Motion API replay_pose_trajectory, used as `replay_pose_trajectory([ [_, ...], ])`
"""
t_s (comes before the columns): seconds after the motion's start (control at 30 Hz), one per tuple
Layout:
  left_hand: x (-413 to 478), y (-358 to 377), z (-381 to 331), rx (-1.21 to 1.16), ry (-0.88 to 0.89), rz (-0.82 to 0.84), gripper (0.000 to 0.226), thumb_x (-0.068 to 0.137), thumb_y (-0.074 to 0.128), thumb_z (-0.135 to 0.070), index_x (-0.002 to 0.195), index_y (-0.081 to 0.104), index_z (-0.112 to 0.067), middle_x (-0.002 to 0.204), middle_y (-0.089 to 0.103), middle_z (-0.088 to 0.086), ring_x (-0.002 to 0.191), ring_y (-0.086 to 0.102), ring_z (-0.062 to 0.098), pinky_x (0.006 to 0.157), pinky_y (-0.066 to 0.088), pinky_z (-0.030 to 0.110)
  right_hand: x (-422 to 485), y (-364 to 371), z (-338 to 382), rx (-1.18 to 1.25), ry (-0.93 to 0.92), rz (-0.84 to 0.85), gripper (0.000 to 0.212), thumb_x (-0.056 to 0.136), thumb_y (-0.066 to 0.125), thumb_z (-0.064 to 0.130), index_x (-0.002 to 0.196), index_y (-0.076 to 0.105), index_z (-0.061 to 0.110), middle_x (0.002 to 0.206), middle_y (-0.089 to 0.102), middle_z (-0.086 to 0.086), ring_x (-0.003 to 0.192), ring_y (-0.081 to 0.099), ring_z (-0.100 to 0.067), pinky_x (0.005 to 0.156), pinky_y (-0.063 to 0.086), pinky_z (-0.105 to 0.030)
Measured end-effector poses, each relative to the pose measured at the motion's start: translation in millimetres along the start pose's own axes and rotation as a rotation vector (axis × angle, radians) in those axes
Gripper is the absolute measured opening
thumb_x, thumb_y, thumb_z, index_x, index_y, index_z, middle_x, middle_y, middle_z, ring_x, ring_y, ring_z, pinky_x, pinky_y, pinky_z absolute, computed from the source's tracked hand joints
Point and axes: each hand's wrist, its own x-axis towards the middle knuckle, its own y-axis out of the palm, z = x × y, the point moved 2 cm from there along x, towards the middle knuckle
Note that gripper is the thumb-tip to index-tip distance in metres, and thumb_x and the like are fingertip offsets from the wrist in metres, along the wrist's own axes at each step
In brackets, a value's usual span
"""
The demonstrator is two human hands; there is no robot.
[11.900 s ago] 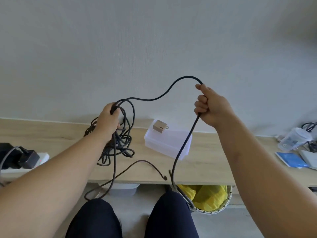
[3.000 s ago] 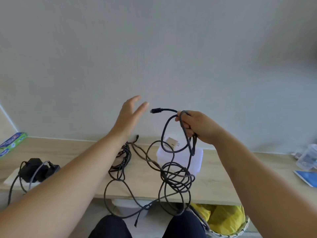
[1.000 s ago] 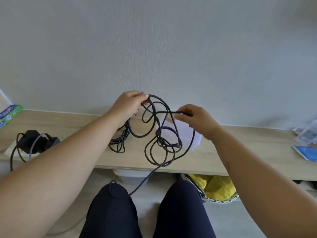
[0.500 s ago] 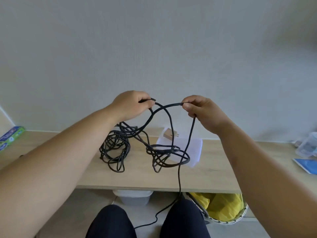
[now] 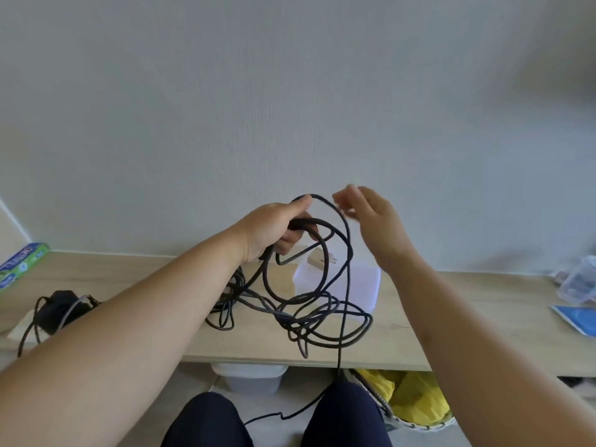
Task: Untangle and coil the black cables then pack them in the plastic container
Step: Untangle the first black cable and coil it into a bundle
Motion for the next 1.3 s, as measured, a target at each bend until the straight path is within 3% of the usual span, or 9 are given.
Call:
replay_pose_trajectory([
  [0.2, -1.6, 0.8, 2.2, 0.037, -0.025, -0.067, 0.058, 0.102, 0.027, -0.042, 0.07, 0.065, -0.012, 0.053, 0.054, 0.001, 0.048, 0.048, 0.013, 0.055, 0.042, 0.022, -16.9, 12.7, 0.9, -0.296, 0.034, 0.423, 0.014, 0.094, 0.055, 0.03, 0.099, 0.061, 0.019, 0.075, 0.065, 0.004, 0.084, 0.068, -0.019, 0.078, 0.05, -0.04],
  [0.33, -0.3, -28.4, 13.3, 0.0, -0.076, -0.312, 0.05, 0.102, 0.031, -0.04, 0.091, 0.069, -0.009, 0.088, 0.072, 0.008, 0.074, 0.068, 0.019, 0.073, 0.056, 0.031, -4.7, -2.2, -22.7, 0.142, 0.156, 0.19, 0.017, 0.099, 0.045, 0.016, 0.087, 0.056, 0.01, 0.053, 0.04, 0.007, 0.044, 0.047, -0.014, 0.058, 0.044, -0.032],
  [0.47, -13.4, -79.3, 41.5, -0.036, -0.17, -0.654, 0.032, 0.099, 0.046, -0.035, 0.081, 0.062, -0.014, 0.065, 0.05, 0.0, 0.044, 0.041, 0.009, 0.043, 0.042, 0.018, 5.4, -31.2, -43.1, 0.377, 0.297, -0.149, 0.023, 0.1, 0.039, 0.015, 0.078, 0.042, 0.014, 0.045, 0.029, 0.009, 0.038, 0.026, -0.009, 0.045, 0.029, -0.024],
  [0.63, -13.2, -77.1, 80.6, 0.453, -0.288, -0.506, 0.029, 0.099, 0.045, -0.029, 0.115, 0.063, -0.013, 0.099, 0.061, 0.004, 0.086, 0.057, 0.021, 0.076, 0.045, 0.03, 8.7, -24.1, -50.3, 0.257, 0.313, -0.094, 0.023, 0.1, 0.042, 0.015, 0.077, 0.042, 0.013, 0.049, 0.038, 0.004, 0.037, 0.037, -0.01, 0.039, 0.029, -0.02],
  [0.87, 0.4, -20.6, 31.9, 0.127, -0.008, -0.396, 0.046, 0.097, 0.037, -0.05, 0.133, 0.047, -0.022, 0.132, 0.039, -0.001, 0.127, 0.033, 0.012, 0.099, 0.026, 0.031, 7.5, 17.0, -29.3, -0.65, 0.052, 0.267, 0.019, 0.099, 0.043, 0.024, 0.102, 0.054, 0.009, 0.079, 0.053, -0.006, 0.06, 0.045, -0.016, 0.057, 0.038, -0.027],
  [1.0, 2.0, -3.2, -2.4, 0.738, 0.152, -0.314, 0.11, 0.066, 0.055, -0.077, 0.151, 0.016, -0.02, 0.159, 0.005, 0.004, 0.147, -0.004, 0.02, 0.116, -0.003, 0.044, 2.1, 27.8, -13.8, -0.915, -0.036, 0.336, 0.024, 0.1, 0.041, 0.023, 0.116, 0.049, 0.008, 0.096, 0.061, -0.009, 0.08, 0.055, -0.026, 0.068, 0.044, -0.033],
  [1.1, 6.3, 11.1, 1.7, 0.83, 0.037, -0.105, 0.104, 0.067, 0.072, -0.063, 0.149, 0.024, -0.02, 0.147, 0.039, -0.002, 0.141, 0.026, 0.024, 0.113, 0.022, 0.037, 3.8, 30.2, -2.9, -0.97, -0.089, 0.349, 0.025, 0.099, 0.043, 0.022, 0.117, 0.051, 0.008, 0.095, 0.061, -0.007, 0.079, 0.055, -0.024, 0.063, 0.039, -0.031],
  [1.17, 9.6, 8.5, 10.2, 0.698, -0.042, -0.107, 0.07, 0.07, 0.077, -0.049, 0.128, 0.051, -0.019, 0.108, 0.064, -0.006, 0.103, 0.058, 0.015, 0.08, 0.044, 0.023, 4.6, 28.6, 0.1, -0.84, -0.084, 0.348, 0.022, 0.097, 0.049, 0.028, 0.108, 0.057, 0.011, 0.08, 0.057, 0.0, 0.067, 0.051, -0.016, 0.056, 0.037, -0.027],
  [1.3, 10.2, 4.8, 16.1, 0.272, -0.083, -0.083, 0.021, 0.081, 0.072, -0.03, 0.083, 0.062, -0.012, 0.057, 0.055, -0.005, 0.06, 0.064, 0.01, 0.056, 0.05, 0.012, 2.5, 16.2, -1.7, -0.347, 0.047, 0.305, 0.016, 0.088, 0.064, 0.026, 0.1, 0.055, 0.018, 0.059, 0.056, 0.002, 0.043, 0.042, -0.006, 0.047, 0.036, -0.02],
])
